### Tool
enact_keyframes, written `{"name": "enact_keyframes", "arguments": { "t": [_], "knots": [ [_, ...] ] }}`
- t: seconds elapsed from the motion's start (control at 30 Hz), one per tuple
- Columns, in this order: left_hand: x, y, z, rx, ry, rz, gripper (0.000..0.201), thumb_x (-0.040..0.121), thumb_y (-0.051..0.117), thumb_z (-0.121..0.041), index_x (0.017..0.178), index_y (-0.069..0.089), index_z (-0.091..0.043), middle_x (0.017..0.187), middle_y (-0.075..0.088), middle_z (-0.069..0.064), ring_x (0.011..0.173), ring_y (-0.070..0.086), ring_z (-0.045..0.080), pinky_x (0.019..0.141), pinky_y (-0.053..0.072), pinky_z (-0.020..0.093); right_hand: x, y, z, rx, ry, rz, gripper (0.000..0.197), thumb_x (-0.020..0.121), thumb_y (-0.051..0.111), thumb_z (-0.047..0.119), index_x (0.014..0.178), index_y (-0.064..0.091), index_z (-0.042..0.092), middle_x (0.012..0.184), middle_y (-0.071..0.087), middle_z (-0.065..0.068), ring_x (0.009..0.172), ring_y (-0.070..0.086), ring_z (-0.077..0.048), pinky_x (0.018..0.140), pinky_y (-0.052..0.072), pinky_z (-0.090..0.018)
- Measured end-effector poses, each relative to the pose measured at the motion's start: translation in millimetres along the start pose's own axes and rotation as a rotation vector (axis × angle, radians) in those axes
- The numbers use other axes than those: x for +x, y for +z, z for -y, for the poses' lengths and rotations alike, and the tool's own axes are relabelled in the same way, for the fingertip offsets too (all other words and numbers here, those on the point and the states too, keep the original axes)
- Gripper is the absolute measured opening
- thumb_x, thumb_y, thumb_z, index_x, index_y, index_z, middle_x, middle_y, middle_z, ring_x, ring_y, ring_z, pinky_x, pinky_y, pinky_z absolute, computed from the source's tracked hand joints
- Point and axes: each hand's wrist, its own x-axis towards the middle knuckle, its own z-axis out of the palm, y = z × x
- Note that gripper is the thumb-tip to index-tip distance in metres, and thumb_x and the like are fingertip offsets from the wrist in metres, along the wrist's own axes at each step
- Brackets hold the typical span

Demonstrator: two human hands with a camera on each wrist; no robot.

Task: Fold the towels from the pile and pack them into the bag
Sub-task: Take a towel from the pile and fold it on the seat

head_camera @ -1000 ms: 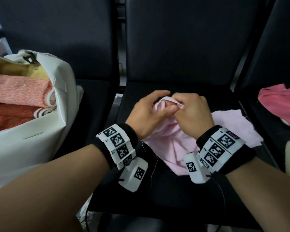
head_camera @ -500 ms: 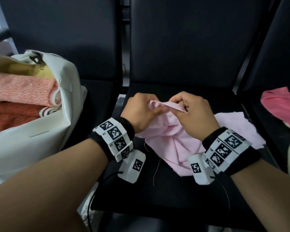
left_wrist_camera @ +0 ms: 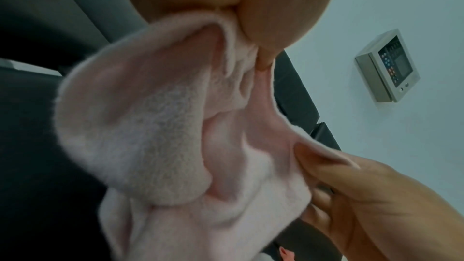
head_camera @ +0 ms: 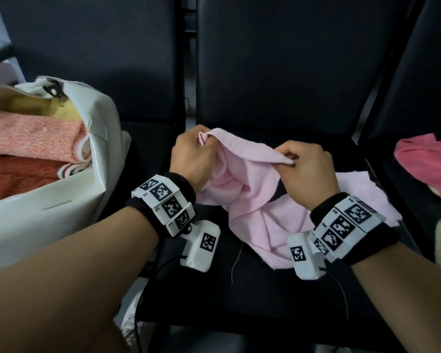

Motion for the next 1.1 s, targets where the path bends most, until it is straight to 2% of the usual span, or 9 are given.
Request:
{"name": "enact_keyframes", "arguments": {
  "t": [0.13, 0.23, 0.4, 0.63, 0.73, 0.83, 0.93, 1.0, 1.1],
  "knots": [
    [-7, 6, -4, -0.028, -0.038, 0.060, 0.013, 0.089, 0.061, -0.021, 0.085, 0.072, -0.017, 0.082, 0.075, 0.003, 0.083, 0.073, 0.022, 0.079, 0.062, 0.045, -1, 2, 5, 0.079, -0.021, 0.010, 0.011, 0.091, 0.068, 0.017, 0.082, 0.074, 0.017, 0.071, 0.069, 0.010, 0.068, 0.063, -0.006, 0.061, 0.048, -0.018],
    [-12, 9, -5, -0.033, -0.034, 0.127, 0.007, 0.087, 0.070, -0.022, 0.094, 0.072, -0.022, 0.088, 0.075, -0.003, 0.086, 0.072, 0.014, 0.080, 0.063, 0.041, 0, 3, 9, 0.130, -0.004, 0.060, 0.040, 0.093, 0.068, 0.031, 0.063, 0.057, 0.008, 0.052, 0.051, 0.008, 0.050, 0.045, -0.010, 0.050, 0.036, -0.017],
    [-9, 7, 2, -0.010, -0.043, 0.166, 0.043, 0.085, 0.075, -0.007, 0.122, 0.061, -0.025, 0.105, 0.073, -0.010, 0.101, 0.069, 0.008, 0.089, 0.060, 0.036, 1, -2, 14, 0.171, 0.195, -0.057, 0.061, 0.100, 0.055, 0.039, 0.049, 0.030, 0.016, 0.038, 0.029, 0.009, 0.040, 0.029, -0.009, 0.045, 0.026, -0.026],
    [-7, 8, 8, 0.006, -0.054, 0.117, 0.016, 0.085, 0.072, -0.007, 0.093, 0.067, -0.020, 0.082, 0.072, -0.003, 0.084, 0.071, 0.017, 0.089, 0.059, 0.039, 2, -1, 6, 0.075, 0.147, -0.035, 0.055, 0.099, 0.057, 0.037, 0.051, 0.039, 0.016, 0.044, 0.040, 0.008, 0.045, 0.039, -0.009, 0.050, 0.031, -0.028],
    [-15, 10, 2, -0.075, -0.004, 0.229, 0.011, 0.087, 0.077, -0.007, 0.088, 0.069, -0.015, 0.078, 0.068, 0.000, 0.073, 0.066, 0.010, 0.080, 0.058, 0.030, -1, 6, 9, 0.061, -0.045, 0.096, 0.034, 0.092, 0.067, 0.030, 0.059, 0.062, 0.022, 0.093, 0.065, 0.012, 0.078, 0.059, -0.001, 0.071, 0.044, -0.021],
    [-21, 12, -3, -0.176, 0.067, 0.342, 0.014, 0.088, 0.075, 0.001, 0.089, 0.068, -0.012, 0.076, 0.068, 0.001, 0.071, 0.066, 0.013, 0.071, 0.057, 0.027, -5, 8, 16, 0.120, -0.176, 0.291, 0.033, 0.089, 0.073, 0.024, 0.061, 0.063, 0.038, 0.137, 0.057, 0.009, 0.119, 0.057, -0.004, 0.096, 0.045, -0.024],
    [-21, 10, -4, -0.246, 0.090, 0.377, 0.017, 0.088, 0.073, 0.005, 0.090, 0.067, -0.010, 0.069, 0.068, -0.007, 0.068, 0.068, 0.010, 0.067, 0.056, 0.024, -8, 8, 17, 0.167, -0.110, 0.398, 0.010, 0.085, 0.072, 0.031, 0.077, 0.070, 0.027, 0.108, 0.070, 0.008, 0.094, 0.068, -0.008, 0.083, 0.056, -0.036],
    [-21, 10, -4, -0.272, 0.100, 0.390, 0.017, 0.088, 0.072, 0.006, 0.092, 0.065, -0.010, 0.070, 0.069, -0.007, 0.069, 0.069, 0.010, 0.069, 0.056, 0.023, -8, 9, 16, 0.113, -0.079, 0.380, 0.024, 0.082, 0.069, 0.037, 0.076, 0.067, 0.014, 0.079, 0.068, 0.001, 0.070, 0.065, -0.014, 0.067, 0.055, -0.043],
    [-20, 12, -3, -0.222, 0.150, 0.357, 0.022, 0.086, 0.077, 0.002, 0.095, 0.067, -0.016, 0.086, 0.071, -0.002, 0.083, 0.069, 0.011, 0.080, 0.057, 0.026, -6, 8, 18, 0.072, -0.012, 0.238, 0.039, 0.086, 0.071, 0.028, 0.057, 0.052, 0.013, 0.053, 0.051, 0.004, 0.046, 0.045, -0.006, 0.046, 0.039, -0.025]
  ]
}}
